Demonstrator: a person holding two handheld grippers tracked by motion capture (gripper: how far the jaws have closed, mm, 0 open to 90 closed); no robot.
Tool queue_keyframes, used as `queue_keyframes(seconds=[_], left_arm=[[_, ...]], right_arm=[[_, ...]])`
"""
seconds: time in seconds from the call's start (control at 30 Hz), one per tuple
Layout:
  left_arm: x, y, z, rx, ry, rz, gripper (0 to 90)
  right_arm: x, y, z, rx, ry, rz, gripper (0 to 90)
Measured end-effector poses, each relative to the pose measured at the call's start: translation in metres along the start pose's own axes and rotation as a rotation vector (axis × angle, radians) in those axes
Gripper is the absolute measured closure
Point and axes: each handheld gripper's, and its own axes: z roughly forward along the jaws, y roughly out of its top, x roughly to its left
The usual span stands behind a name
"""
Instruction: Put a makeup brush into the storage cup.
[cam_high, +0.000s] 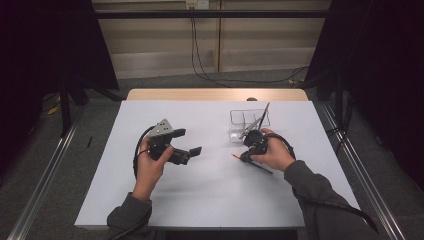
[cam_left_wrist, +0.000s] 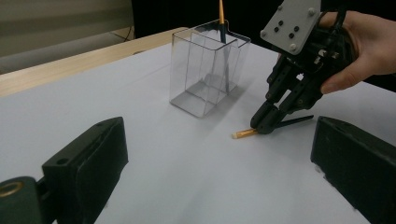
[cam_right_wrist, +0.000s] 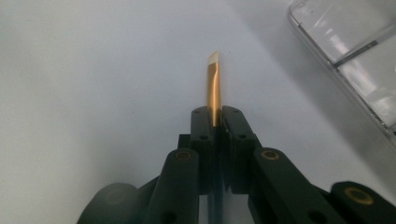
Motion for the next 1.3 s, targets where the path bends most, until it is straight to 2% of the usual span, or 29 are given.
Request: queue_keyframes(seconds=[0.03, 0.07, 0.37, 0.43, 0.53, 0.73, 0.8, 0.87, 0.93, 1.3], left_arm=[[0.000, 0.000, 0.000, 0.002, -0.001, 0.001, 3.7], [0.000, 0.000, 0.000, 0.003, -0.001, 0.000, 3.7], [0.000, 0.000, 0.001, 0.008, 0.003, 0.002, 3.7], [0.000, 0.000, 0.001, 0.007, 0.003, 0.002, 3.7], [0.000, 0.000, 0.000, 0.004, 0.000, 0.001, 3.7], [0.001, 0.000, -0.001, 0.000, 0.002, -0.002, 3.7], [0.001, 0.000, -0.002, 0.000, 0.007, -0.005, 3.7], [0.003, -0.001, -0.002, -0.003, 0.001, -0.004, 3.7], [0.003, -0.001, -0.003, 0.003, 0.011, -0.002, 3.7], [0.003, -0.001, -0.003, 0.003, 0.010, -0.002, 3.7]], right_arm=[[0.001, 0.001, 0.000, 0.007, 0.003, 0.013, 84.6], [0.000, 0.001, 0.000, 0.002, 0.001, 0.003, 84.5], [0.001, 0.003, 0.000, 0.026, -0.003, 0.031, 84.6], [0.001, 0.003, 0.000, 0.019, -0.010, 0.026, 84.7], [0.002, 0.002, 0.000, 0.009, -0.011, 0.044, 84.7], [0.002, 0.001, -0.001, 0.008, -0.022, 0.024, 84.6], [0.003, 0.000, -0.001, 0.001, -0.021, 0.031, 84.7], [0.002, 0.000, -0.001, -0.010, -0.026, 0.024, 84.7], [0.002, -0.001, -0.002, -0.033, -0.030, 0.038, 84.7], [0.000, -0.004, -0.016, -0.158, -0.012, 0.058, 84.7]])
